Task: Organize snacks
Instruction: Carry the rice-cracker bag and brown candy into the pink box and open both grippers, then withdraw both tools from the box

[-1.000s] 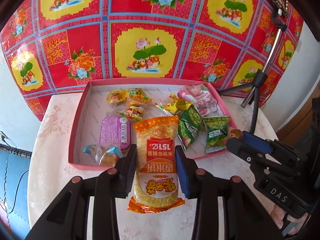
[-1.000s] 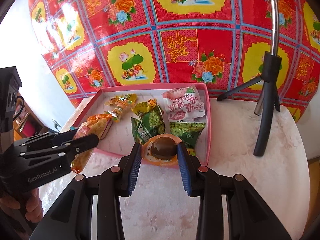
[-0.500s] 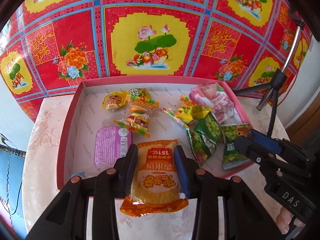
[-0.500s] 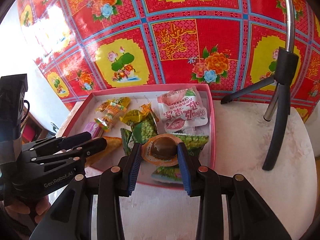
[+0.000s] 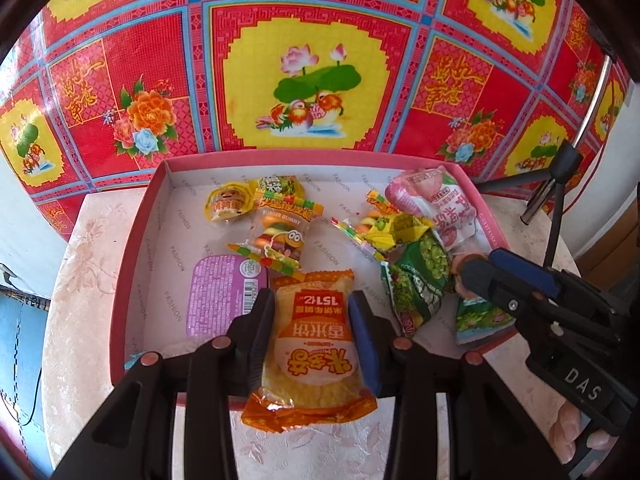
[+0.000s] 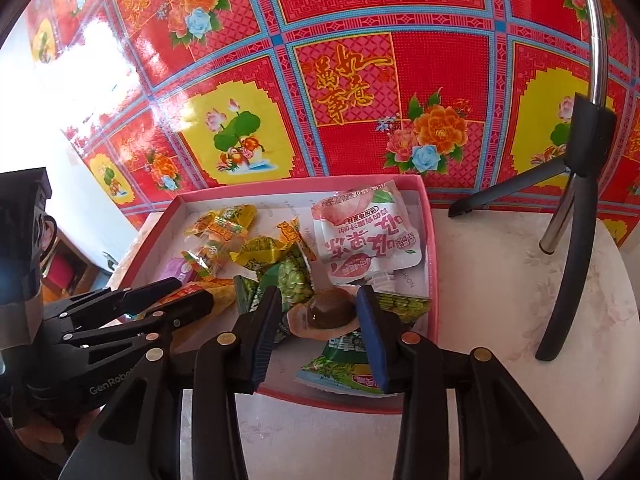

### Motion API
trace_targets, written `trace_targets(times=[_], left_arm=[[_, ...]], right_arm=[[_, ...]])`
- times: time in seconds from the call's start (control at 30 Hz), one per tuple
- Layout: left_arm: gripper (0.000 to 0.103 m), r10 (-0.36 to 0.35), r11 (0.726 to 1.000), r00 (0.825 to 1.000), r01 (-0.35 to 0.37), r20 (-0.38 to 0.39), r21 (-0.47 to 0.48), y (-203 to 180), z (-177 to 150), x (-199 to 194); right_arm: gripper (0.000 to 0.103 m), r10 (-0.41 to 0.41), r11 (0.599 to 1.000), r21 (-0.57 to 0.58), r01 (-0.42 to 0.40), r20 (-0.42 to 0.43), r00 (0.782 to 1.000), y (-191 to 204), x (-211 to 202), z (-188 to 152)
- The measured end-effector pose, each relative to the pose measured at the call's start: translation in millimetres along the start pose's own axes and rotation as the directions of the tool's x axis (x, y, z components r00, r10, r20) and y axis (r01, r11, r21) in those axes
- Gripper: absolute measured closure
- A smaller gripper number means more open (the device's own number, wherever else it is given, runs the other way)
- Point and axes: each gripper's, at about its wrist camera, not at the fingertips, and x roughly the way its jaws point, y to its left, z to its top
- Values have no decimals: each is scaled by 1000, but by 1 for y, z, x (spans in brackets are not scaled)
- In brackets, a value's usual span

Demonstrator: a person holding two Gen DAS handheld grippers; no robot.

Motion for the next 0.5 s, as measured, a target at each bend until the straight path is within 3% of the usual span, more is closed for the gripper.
trace_targets(times=[0.13, 0.5], left_arm=[[62, -1, 1000, 1000, 1, 13, 0, 1, -2, -12], [62, -4, 1000, 1000, 4, 29, -18, 5, -13, -39]], right_arm=[[49, -7, 1000, 9, 7, 21, 1000, 1, -8, 0], [45, 3, 1000, 0, -3, 40, 999, 11, -29, -8]])
